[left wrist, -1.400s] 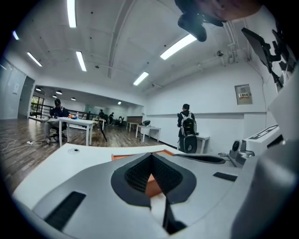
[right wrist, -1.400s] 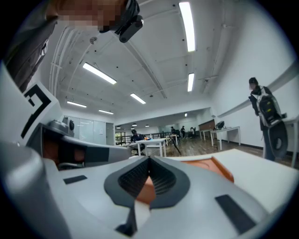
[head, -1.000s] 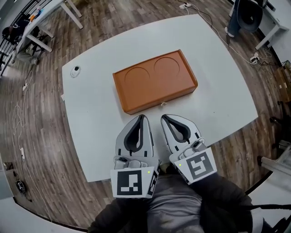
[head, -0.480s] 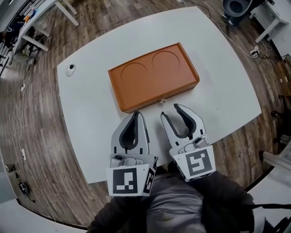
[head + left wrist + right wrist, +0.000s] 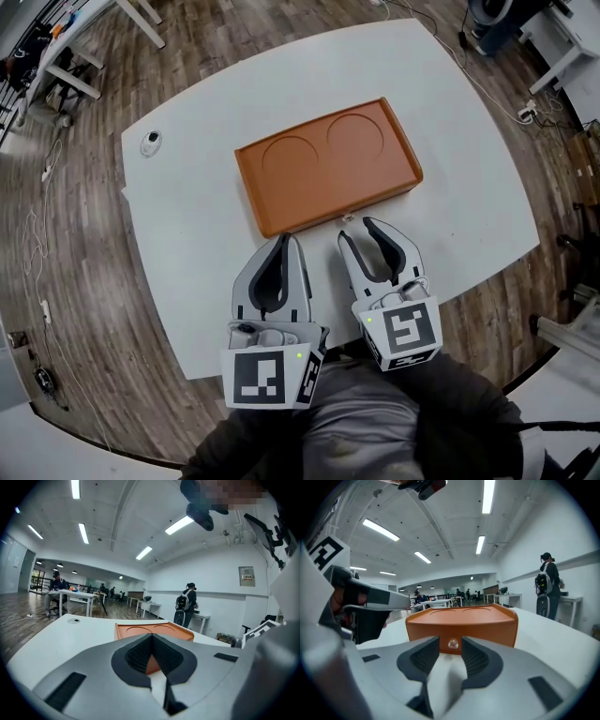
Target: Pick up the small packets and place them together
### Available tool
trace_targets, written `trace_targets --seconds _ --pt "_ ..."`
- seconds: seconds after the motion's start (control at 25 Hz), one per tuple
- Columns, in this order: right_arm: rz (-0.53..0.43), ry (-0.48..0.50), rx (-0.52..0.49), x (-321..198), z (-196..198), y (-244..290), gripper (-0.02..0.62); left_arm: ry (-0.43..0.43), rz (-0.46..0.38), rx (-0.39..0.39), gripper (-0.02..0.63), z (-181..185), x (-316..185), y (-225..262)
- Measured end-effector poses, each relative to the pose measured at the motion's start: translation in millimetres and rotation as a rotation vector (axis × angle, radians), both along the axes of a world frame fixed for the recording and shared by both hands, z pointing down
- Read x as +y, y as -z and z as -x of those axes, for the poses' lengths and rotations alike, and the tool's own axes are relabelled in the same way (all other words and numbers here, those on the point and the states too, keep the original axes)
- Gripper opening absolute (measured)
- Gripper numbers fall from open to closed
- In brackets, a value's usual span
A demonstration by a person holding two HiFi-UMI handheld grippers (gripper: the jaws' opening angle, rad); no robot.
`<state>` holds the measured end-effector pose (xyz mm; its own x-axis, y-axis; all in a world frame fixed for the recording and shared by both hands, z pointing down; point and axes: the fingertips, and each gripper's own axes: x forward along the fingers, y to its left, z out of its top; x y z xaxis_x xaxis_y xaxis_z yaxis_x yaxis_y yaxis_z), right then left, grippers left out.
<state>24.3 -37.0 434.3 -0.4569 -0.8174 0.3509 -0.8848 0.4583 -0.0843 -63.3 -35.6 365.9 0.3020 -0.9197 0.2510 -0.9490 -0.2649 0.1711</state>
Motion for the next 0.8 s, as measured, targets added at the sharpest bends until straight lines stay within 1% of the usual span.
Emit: trace_targets --seconds 0.2,0.28,0.36,0.44,0.48,0.68,0.8 --pt "0.095 -0.032 0.036 -12.5 8.3 -8.4 0.144 0.011 0.022 0.009 0.0 18.5 -18.9 5.6" --pt "0.124 -0.031 0.035 -18.2 15.5 -10.6 0.144 0.016 0.034 0.011 0.0 25.8 -26.7 4.5" --pt "0.141 -0.035 0.056 -20.2 20.6 -14.3 0.144 0.017 0.047 0.011 0.0 31.7 -31.6 2.3" --pt "0.144 -0.048 0.086 -19.4 21.6 -15.4 0.137 0.01 0.056 0.011 0.0 34.9 -34.9 0.6" --pt "0.141 -0.054 0.1 -19.4 21.1 -14.8 0.081 0.005 0.06 0.013 0.0 35.5 -36.8 -0.5" --pt "0.124 -0.056 0.118 -22.3 22.6 -14.5 0.078 -0.005 0.087 0.013 0.0 36.9 -44.4 -14.2" --pt "0.13 -0.051 0.113 -22.3 22.0 -17.5 0.077 -0.018 0.08 0.012 0.0 31.3 -45.9 -12.4"
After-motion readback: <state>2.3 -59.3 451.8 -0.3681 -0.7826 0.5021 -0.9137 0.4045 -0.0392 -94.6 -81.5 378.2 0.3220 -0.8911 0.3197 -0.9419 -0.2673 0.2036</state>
